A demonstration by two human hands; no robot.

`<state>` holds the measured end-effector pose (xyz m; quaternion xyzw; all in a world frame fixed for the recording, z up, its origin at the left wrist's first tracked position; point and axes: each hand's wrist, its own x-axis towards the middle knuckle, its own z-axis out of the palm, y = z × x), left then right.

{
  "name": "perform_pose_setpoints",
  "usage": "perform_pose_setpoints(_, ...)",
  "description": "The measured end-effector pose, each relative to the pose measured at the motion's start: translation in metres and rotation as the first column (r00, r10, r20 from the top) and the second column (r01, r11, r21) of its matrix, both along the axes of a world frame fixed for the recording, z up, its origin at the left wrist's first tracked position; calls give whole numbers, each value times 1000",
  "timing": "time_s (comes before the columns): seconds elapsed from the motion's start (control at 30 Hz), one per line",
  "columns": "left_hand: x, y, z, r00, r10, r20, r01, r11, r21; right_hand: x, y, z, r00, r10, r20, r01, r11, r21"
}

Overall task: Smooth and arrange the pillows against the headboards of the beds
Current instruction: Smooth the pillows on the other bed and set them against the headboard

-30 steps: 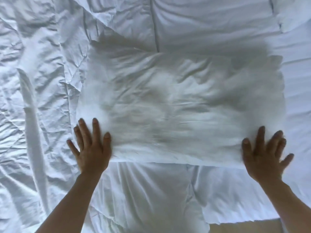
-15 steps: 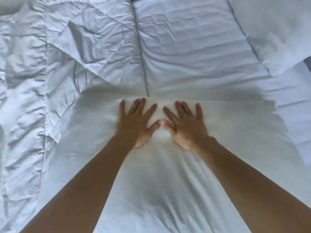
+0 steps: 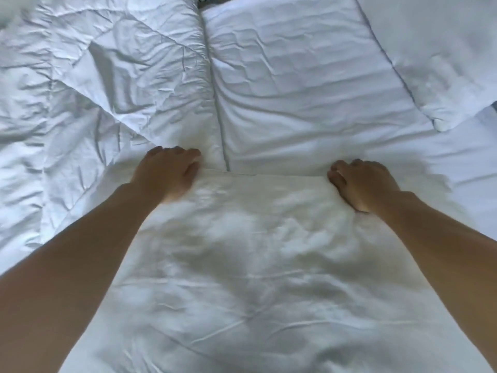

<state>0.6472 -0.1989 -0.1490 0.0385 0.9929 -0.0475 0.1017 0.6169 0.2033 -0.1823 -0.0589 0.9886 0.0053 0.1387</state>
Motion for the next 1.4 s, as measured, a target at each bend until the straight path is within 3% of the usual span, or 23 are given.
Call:
perform_pose_setpoints(0.07, 11, -9, 1, 997, 31, 69, -27, 998, -57, 9, 29, -2, 990, -114, 86, 105, 990, 98)
perform_pose_setpoints(0.13, 37, -28, 4, 999, 34, 12, -33, 996, -85, 28, 47, 6, 988, -126, 91, 119, 989, 83)
perform_pose_setpoints(0.3, 98, -36, 53, 992, -69, -107, 58, 994, -96, 85, 41, 64, 985, 31, -168, -29, 1000, 12)
perform_pose_setpoints(0.47, 166, -34, 177, 981, -134, -140, 122, 988, -91, 169, 49, 196, 949, 61, -309, -79, 996, -46)
perform_pose_setpoints(0.6, 233, -37, 279, 908, -241, -342, 268, 963, 31, 242, 79, 293, 892, 96, -441, -174, 975, -139)
perform_pose_setpoints(0.7, 287, -48, 322, 859, -266, -438, 355, 925, 134, 314, 110, 337, 809, 130, -572, -243, 962, -124)
perform_pose_setpoints(0.77, 318, -42, 324, 862, -229, -452, 342, 921, 187, 352, 114, 338, 796, 132, -591, -246, 962, -116)
perform_pose_setpoints(0.87, 343, -20, 323, 904, -288, -315, 339, 933, 121, 376, 103, 335, 895, 83, -439, -148, 982, -116)
perform_pose_setpoints(1.0, 357, -13, 322, 917, -221, -333, 272, 955, 117, 401, 94, 325, 892, -111, -438, 21, 978, -207)
perform_pose_setpoints(1.2, 370, -20, 316, 878, -305, -368, 337, 941, 23, 409, 99, 319, 943, -78, -324, 61, 996, -63)
perform_pose_setpoints(1.3, 374, -17, 321, 928, -192, -320, 221, 974, 56, 408, 98, 322, 937, -84, -338, 34, 988, -151)
perform_pose_setpoints(1.4, 373, -33, 336, 908, -204, -367, 223, 975, 11, 406, 120, 340, 896, -45, -441, -44, 981, -189)
